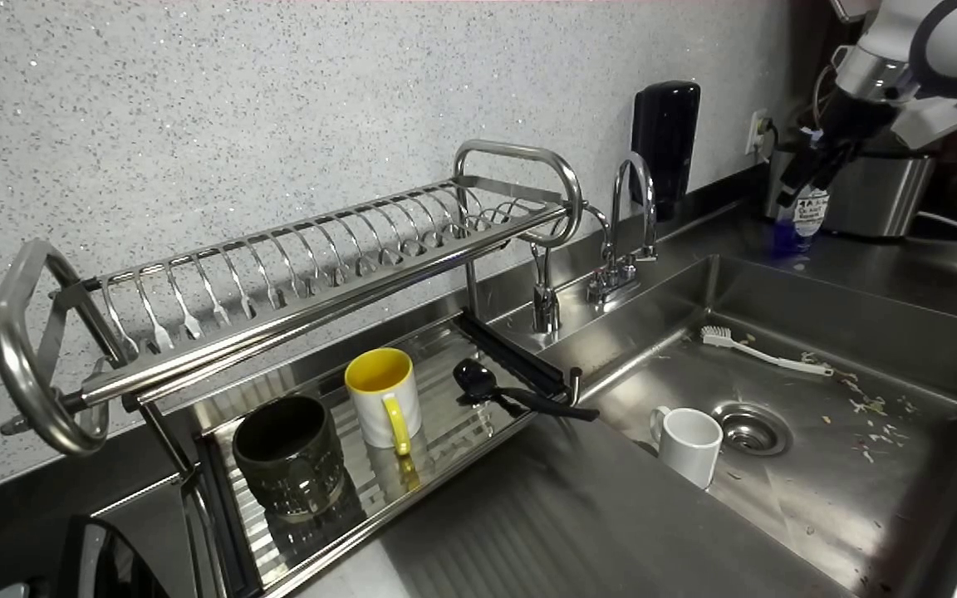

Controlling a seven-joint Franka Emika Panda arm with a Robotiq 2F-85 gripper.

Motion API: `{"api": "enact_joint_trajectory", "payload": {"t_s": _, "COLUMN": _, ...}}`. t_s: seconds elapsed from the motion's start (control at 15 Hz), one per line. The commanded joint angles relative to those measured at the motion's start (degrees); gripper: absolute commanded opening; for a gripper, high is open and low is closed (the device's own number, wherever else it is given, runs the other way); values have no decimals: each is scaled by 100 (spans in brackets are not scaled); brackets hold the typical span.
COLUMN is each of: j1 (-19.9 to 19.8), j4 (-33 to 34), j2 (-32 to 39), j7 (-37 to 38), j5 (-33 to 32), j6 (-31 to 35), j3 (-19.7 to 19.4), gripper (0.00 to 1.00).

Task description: Open the tap

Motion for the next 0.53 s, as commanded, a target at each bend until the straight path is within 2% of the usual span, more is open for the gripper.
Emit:
{"api": "enact_joint_trajectory", "payload": {"t_s": 0.0, "j1": 5, "j4": 24, "j2": -6, "j7": -17, "j5": 14, "j6": -30, "j3": -7, "gripper": 100}}
{"api": "enact_joint_trajectory", "payload": {"t_s": 0.2, "j1": 12, "j4": 134, "j2": 145, "j7": 46, "j5": 116, "j6": 40, "j3": 29, "gripper": 100}}
{"api": "enact_joint_trajectory", "payload": {"t_s": 0.47, "j1": -95, "j4": 747, "j2": 927, "j7": -229, "j5": 865, "j6": 222, "j3": 391, "gripper": 100}}
